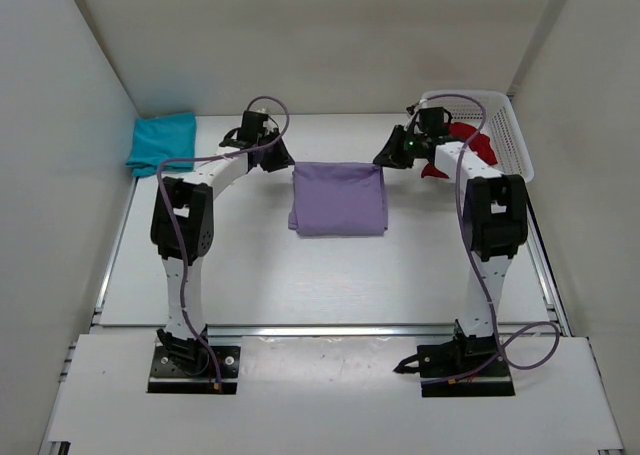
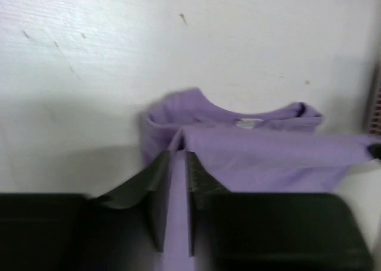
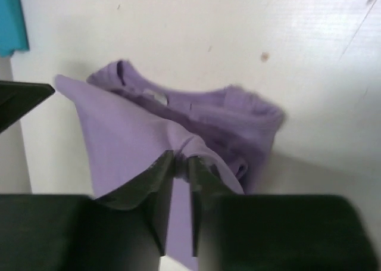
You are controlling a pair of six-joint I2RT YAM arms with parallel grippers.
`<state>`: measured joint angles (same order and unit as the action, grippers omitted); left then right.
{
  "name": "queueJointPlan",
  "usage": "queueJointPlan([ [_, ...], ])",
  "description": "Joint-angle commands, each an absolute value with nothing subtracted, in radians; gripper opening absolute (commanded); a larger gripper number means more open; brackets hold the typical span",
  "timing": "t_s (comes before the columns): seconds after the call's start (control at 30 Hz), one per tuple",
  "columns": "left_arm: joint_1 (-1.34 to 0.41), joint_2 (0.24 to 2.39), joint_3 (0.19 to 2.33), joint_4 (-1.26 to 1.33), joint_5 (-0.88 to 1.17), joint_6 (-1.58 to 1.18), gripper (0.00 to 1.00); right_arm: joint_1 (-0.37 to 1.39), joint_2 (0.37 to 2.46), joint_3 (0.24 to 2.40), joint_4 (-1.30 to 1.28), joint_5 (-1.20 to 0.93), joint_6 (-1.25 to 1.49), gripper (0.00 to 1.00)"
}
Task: Fold and stack the t-shirts
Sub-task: Fold the long partially folded tshirt into a neat square
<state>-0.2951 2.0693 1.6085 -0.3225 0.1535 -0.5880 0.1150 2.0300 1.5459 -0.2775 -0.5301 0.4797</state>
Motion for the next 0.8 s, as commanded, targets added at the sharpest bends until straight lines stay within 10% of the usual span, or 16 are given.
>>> queueJointPlan([
  [0.0,-0.242,2.086,1.722,-0.351,0.182,-0.607,0.41,0.115,2.091,1.727,-0.313,-0.476,0.437,0.19],
  [0.17,-0.232,1.941,1.576,-0.2,0.164,-0.641,0.44,0.17,2.022,1.708,-0.328,-0.367,0.407,0.5],
  [0.43,-0.449,1.801,1.176,0.032,0.236,-0.673,0.41,0.247,1.74,1.035,0.113,-0.425,0.564,0.03],
  [0.77,-0.42,1.796,0.769,0.238,0.282,-0.764,0.35,0.227,1.726,0.744,0.199,-0.433,0.563,0.0],
])
